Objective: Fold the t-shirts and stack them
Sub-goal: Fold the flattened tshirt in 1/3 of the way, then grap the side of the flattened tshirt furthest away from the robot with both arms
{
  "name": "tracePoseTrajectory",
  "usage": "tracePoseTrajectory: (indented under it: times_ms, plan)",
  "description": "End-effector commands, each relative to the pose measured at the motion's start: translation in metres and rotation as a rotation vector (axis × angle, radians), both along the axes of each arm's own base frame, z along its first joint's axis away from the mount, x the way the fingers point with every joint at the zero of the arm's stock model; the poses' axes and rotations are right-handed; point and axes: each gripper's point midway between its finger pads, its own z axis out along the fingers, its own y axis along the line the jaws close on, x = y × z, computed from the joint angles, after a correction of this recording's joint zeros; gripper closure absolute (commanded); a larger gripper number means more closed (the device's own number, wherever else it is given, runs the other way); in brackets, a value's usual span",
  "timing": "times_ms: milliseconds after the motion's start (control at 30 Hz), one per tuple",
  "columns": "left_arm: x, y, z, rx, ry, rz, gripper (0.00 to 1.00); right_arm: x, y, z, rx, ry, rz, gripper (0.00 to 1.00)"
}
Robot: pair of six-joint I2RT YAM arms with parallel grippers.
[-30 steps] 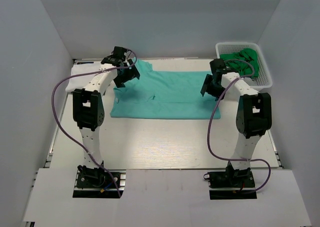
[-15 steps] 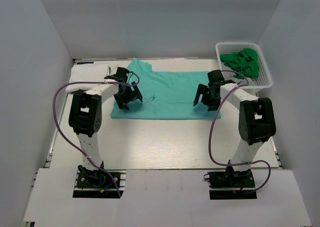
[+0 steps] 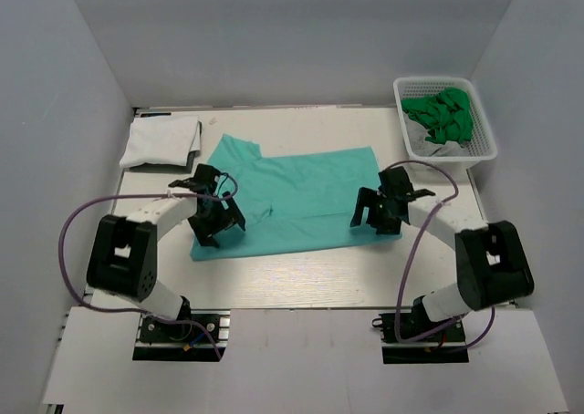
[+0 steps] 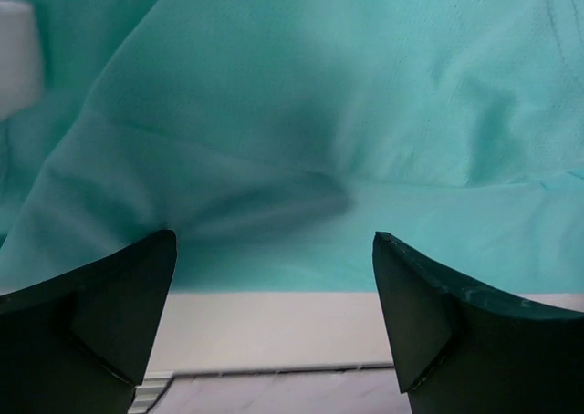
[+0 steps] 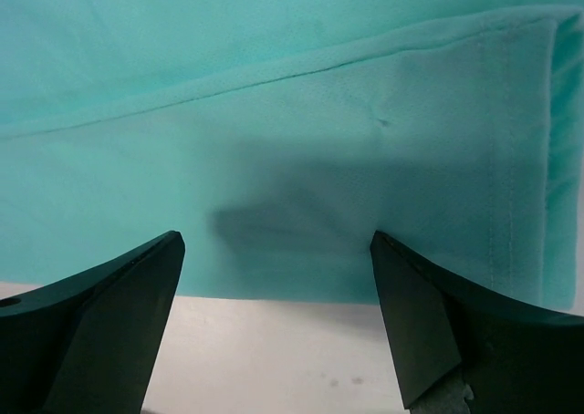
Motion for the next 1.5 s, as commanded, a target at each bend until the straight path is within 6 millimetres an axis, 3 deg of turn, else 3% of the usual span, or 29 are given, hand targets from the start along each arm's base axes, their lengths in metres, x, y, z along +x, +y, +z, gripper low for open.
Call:
tracePoseTrajectory:
  times_ms: [0, 67, 133, 200, 233, 300, 333, 367, 400, 433, 467, 500, 533, 567, 600, 633, 667, 700, 733, 767, 800, 833, 867, 933, 1133, 1167, 1200, 1300, 1467]
  plan:
    - [-0.027, 0.006, 0.018, 0.004, -0.005, 0.017, 0.01, -0.064, 0.0, -0.018, 0.005, 0.167, 0.045, 0.11]
    - [-0.03, 0.003, 0.04, -0.03, -0.065, 0.012, 0.01, -0.073, 0.001, -0.003, 0.005, 0.15, 0.059, 0.11]
    - [-0.028, 0.005, 0.057, -0.028, -0.108, 0.016, 0.01, -0.069, 0.005, 0.013, 0.01, 0.098, 0.038, 0.11]
    - [-0.009, 0.014, 0.081, 0.025, -0.211, 0.026, 0.01, -0.057, 0.008, 0.034, 0.033, 0.029, 0.007, 0.09]
    - [0.003, 0.02, 0.09, 0.064, -0.264, 0.028, 0.01, -0.04, 0.015, 0.054, 0.053, -0.034, 0.008, 0.09]
    - [0.041, 0.018, 0.112, 0.087, -0.365, 0.013, 0.01, -0.023, 0.012, 0.062, 0.022, -0.074, -0.012, 0.09]
    - [0.057, 0.019, 0.118, 0.106, -0.401, 0.007, 0.01, -0.003, 0.018, 0.086, 0.04, -0.136, -0.015, 0.09]
    - [0.081, 0.017, 0.137, 0.119, -0.471, -0.008, 0.01, 0.009, 0.009, 0.081, -0.02, -0.138, -0.061, 0.09]
    - [0.097, 0.017, 0.142, 0.138, -0.497, -0.003, 0.01, 0.019, 0.005, 0.087, -0.047, -0.162, -0.087, 0.09]
    - [0.119, 0.018, 0.128, 0.168, -0.472, -0.013, 0.01, 0.036, 0.007, 0.105, -0.057, -0.225, -0.084, 0.09]
    - [0.146, 0.018, 0.151, 0.171, -0.529, -0.016, 0.01, 0.051, 0.009, 0.113, -0.062, -0.253, -0.096, 0.09]
    - [0.162, 0.019, 0.153, 0.201, -0.54, -0.021, 0.01, 0.065, 0.013, 0.129, -0.051, -0.305, -0.101, 0.09]
    - [0.175, 0.025, 0.15, 0.254, -0.529, -0.02, 0.01, 0.073, 0.006, 0.132, -0.085, -0.328, -0.117, 0.09]
    - [0.207, 0.027, 0.15, 0.302, -0.544, -0.017, 0.01, 0.085, 0.008, 0.135, -0.095, -0.338, -0.127, 0.09]
    - [0.218, 0.025, 0.145, 0.312, -0.533, -0.034, 0.01, 0.094, 0.008, 0.146, -0.098, -0.366, -0.128, 0.09]
    - [0.232, 0.024, 0.142, 0.327, -0.538, -0.039, 0.01, 0.101, 0.007, 0.144, -0.12, -0.366, -0.14, 0.09]
    - [0.253, 0.026, 0.158, 0.335, -0.581, -0.026, 0.01, 0.106, 0.006, 0.145, -0.128, -0.369, -0.14, 0.09]
    - [0.269, 0.025, 0.129, 0.36, -0.539, -0.046, 0.01, 0.113, 0.008, 0.145, -0.137, -0.356, -0.138, 0.09]
    - [0.282, 0.025, 0.126, 0.385, -0.548, -0.069, 0.01, 0.117, 0.008, 0.146, -0.139, -0.356, -0.142, 0.09]
    - [0.302, 0.023, 0.145, 0.392, -0.603, -0.062, 0.01, 0.121, 0.009, 0.15, -0.136, -0.361, -0.131, 0.09]
    - [0.314, 0.022, 0.116, 0.413, -0.562, -0.079, 0.01, 0.124, 0.012, 0.143, -0.143, -0.342, -0.123, 0.09]
    - [0.325, 0.021, 0.114, 0.424, -0.576, -0.1, 0.01, 0.126, 0.011, 0.143, -0.147, -0.337, -0.126, 0.09]
    - [0.339, 0.018, 0.128, 0.423, -0.626, -0.098, 0.01, 0.129, 0.009, 0.143, -0.147, -0.336, -0.131, 0.09]
    - [0.356, 0.02, 0.117, 0.452, -0.65, -0.088, 0.01, 0.133, 0.01, 0.139, -0.158, -0.314, -0.128, 0.09]
    - [0.363, 0.037, 0.085, 0.453, -0.63, -0.051, 0.01, 0.141, 0.007, 0.119, -0.173, -0.244, -0.13, 0.09]
    - [0.363, 0.034, 0.084, 0.436, -0.631, -0.049, 0.01, 0.143, 0.003, 0.117, -0.179, -0.237, -0.134, 0.09]
    - [0.363, 0.037, 0.068, 0.425, -0.605, -0.044, 0.01, 0.144, 0.003, 0.116, -0.174, -0.23, -0.137, 0.09]
    - [0.363, 0.031, 0.05, 0.371, -0.578, -0.076, 0.01, 0.146, 0.003, 0.107, -0.172, -0.204, -0.133, 0.09]
    - [0.358, 0.028, 0.012, 0.327, -0.519, -0.098, 0.27, 0.155, -0.006, 0.097, -0.206, -0.192, -0.145, 0.09]
